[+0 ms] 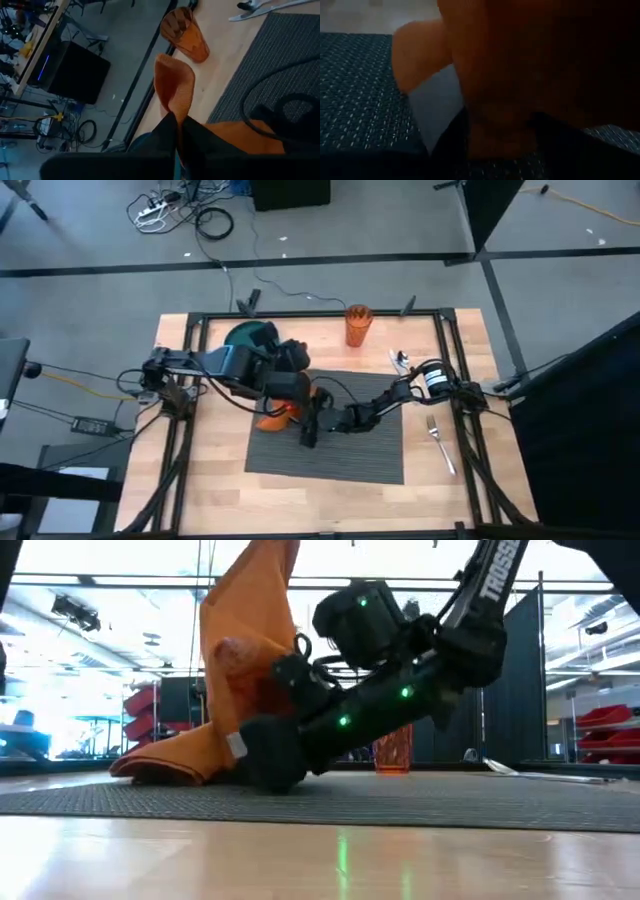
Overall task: Set table place
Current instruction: Fold the orange table napkin
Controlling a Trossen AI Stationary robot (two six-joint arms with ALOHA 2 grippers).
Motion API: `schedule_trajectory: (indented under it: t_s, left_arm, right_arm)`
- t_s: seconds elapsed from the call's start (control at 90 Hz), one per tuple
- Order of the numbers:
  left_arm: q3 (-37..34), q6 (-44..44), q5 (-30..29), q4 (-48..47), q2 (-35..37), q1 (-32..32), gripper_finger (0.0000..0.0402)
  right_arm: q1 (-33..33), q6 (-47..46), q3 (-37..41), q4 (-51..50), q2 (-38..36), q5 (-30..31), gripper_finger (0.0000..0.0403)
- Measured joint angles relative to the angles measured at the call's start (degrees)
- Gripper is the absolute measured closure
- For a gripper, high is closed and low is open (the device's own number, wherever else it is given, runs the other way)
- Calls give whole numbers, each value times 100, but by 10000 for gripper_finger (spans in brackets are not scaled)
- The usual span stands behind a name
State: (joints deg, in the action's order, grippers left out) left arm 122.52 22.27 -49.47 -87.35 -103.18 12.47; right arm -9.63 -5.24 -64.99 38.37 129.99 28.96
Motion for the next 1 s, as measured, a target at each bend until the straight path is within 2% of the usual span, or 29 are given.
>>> schedule_trajectory:
  t_s: [0.089, 0.211, 0.256, 0.367, 0.544, 0.8, 1.0]
  left_arm:
    - [0, -95, 6, 71, 0, 0, 402]
    - [0, -106, 6, 82, 0, 0, 402]
    - [0, -106, 4, 83, 0, 0, 402]
    - [0, -104, 4, 78, 0, 0, 402]
    - [0, -104, 4, 64, 0, 0, 402]
    - [0, -104, 4, 9, 35, 0, 402]
    - [4, -223, -218, 46, 130, -20, 402]
  right_arm:
    - [-6, 42, 2, -64, -45, 33, 253]
    - [-1, 249, 16, -141, -177, 86, 366]
    - [-1, 363, 21, -164, -216, 90, 387]
    - [-2, 431, 35, -479, -400, 53, 398]
    - [-84, 114, 33, -1658, -1403, -650, 402]
    - [-231, -31, 26, -4660, -3546, -929, 403]
    - [-303, -395, 26, -6739, -4816, -950, 403]
